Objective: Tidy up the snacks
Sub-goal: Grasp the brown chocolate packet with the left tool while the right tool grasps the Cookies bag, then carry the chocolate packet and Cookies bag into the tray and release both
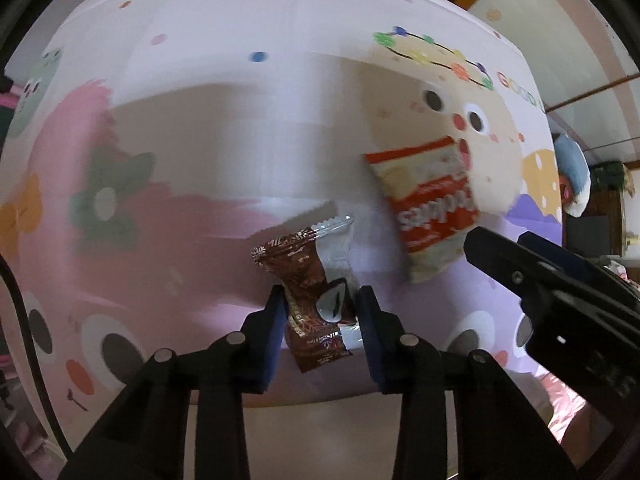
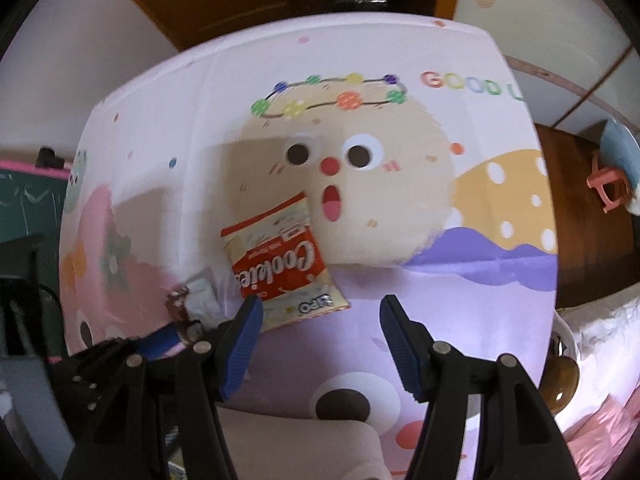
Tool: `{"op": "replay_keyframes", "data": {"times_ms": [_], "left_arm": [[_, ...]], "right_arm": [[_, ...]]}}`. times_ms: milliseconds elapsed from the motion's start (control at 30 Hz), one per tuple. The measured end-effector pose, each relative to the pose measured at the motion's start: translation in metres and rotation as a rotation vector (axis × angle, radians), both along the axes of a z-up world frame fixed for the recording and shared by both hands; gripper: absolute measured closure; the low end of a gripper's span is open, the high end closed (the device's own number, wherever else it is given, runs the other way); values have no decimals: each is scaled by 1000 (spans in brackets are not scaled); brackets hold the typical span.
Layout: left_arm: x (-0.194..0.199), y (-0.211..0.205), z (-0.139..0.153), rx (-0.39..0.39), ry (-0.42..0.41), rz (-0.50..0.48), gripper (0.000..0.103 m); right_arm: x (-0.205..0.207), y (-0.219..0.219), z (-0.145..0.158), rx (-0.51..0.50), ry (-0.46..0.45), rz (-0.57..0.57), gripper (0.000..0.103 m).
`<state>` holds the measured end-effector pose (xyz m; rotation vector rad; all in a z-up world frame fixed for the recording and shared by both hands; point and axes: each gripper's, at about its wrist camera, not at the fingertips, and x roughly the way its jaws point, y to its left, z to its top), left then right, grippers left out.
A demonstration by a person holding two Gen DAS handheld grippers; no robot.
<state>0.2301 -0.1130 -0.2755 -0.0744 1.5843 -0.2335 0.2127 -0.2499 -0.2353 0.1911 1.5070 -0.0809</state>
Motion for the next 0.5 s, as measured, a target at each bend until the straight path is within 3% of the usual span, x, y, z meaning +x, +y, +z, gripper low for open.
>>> {"op": "replay_keyframes", "data": {"times_ms": [300,500], "left_arm": [[-4,33,14,18,-37,35,71],[-6,44,29,20,-81,37,71]], "right_arm": [[10,35,-27,-105,60,112,39],[11,46,-34,-141,67,117,41]]}}
